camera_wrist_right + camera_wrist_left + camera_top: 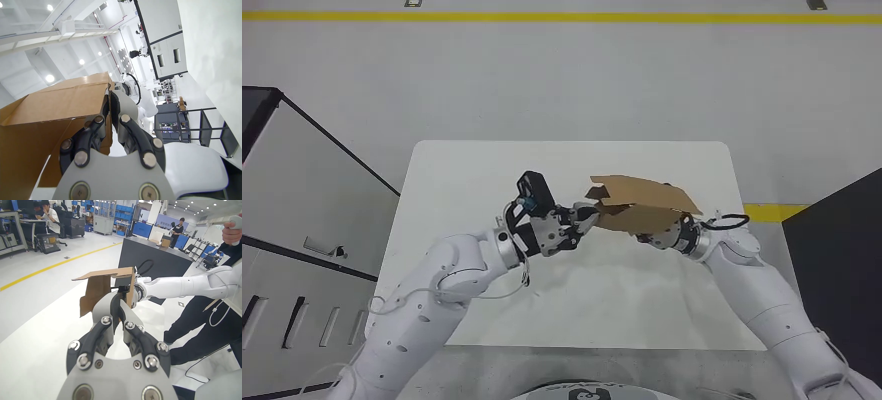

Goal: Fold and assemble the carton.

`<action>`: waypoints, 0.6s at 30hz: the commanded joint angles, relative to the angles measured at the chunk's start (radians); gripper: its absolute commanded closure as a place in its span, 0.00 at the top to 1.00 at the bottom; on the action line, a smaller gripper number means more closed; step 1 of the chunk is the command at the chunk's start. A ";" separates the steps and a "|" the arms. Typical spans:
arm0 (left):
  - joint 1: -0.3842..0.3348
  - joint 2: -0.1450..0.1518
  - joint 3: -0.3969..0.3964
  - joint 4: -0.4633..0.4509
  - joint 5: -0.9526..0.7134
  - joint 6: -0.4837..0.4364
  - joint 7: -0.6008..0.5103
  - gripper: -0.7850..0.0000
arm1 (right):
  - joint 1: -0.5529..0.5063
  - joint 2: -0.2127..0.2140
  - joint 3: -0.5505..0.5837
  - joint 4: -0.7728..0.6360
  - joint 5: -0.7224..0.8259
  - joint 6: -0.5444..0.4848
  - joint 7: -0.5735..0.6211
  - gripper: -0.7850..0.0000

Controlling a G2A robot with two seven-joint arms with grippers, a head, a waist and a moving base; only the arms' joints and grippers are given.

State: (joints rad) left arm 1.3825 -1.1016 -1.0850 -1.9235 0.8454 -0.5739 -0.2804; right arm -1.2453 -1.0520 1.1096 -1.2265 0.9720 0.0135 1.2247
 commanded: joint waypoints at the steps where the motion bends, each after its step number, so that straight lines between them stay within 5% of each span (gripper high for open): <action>1: -0.002 0.000 0.002 0.002 -0.001 -0.004 0.000 0.00 | 0.001 -0.002 -0.001 -0.002 -0.005 0.006 -0.011 0.00; 18: -0.014 -0.003 0.039 -0.002 0.001 -0.053 -0.011 0.00 | -0.001 -0.012 0.002 0.001 -0.019 0.042 -0.063 0.00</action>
State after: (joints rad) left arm 1.3685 -1.1042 -1.0506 -1.9248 0.8450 -0.6247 -0.2905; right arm -1.2462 -1.0631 1.1120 -1.2248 0.9548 0.0540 1.1636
